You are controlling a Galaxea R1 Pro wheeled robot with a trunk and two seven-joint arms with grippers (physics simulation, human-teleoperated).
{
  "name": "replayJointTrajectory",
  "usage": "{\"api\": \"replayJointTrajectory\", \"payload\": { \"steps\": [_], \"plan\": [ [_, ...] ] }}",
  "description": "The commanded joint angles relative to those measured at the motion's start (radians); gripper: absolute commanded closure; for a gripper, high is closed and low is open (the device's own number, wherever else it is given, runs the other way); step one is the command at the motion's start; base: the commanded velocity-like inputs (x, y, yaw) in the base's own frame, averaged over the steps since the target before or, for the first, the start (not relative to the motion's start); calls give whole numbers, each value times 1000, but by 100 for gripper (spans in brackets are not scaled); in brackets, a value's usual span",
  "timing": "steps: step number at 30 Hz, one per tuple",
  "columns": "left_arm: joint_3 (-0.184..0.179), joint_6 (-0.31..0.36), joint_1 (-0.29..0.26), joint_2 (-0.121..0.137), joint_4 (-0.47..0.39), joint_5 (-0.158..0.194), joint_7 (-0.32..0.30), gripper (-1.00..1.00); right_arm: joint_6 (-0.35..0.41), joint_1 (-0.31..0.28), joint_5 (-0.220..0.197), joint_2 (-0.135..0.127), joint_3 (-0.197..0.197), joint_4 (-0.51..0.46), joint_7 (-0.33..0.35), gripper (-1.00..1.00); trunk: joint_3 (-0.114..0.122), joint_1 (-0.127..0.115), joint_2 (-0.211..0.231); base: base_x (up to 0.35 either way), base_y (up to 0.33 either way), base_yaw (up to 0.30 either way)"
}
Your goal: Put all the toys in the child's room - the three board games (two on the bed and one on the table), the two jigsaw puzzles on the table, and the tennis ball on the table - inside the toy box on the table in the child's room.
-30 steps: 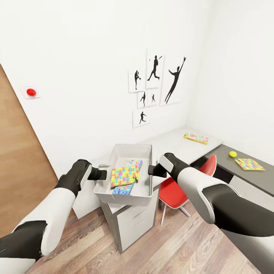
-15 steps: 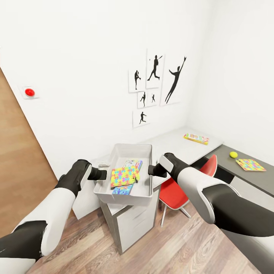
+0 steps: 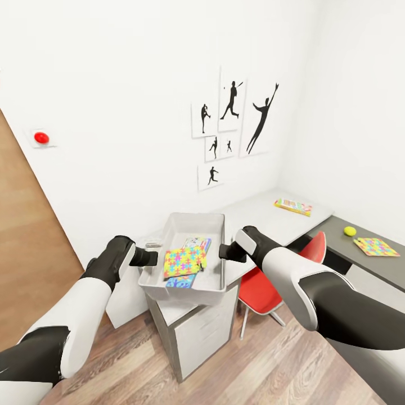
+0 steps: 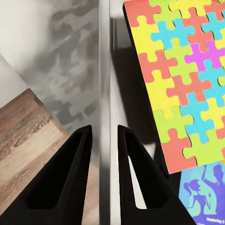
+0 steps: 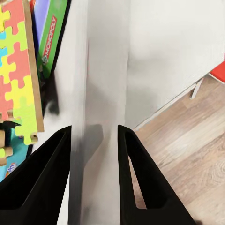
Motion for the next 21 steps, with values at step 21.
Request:
{"api": "replayJointTrajectory", "payload": {
  "steps": [21],
  "plan": [
    [2, 9, 0, -10, 1, 4, -5, 100, -81, -1, -10, 0, -4, -8, -6, 100, -2, 1, -2, 54, -5, 64]
  ]
}}
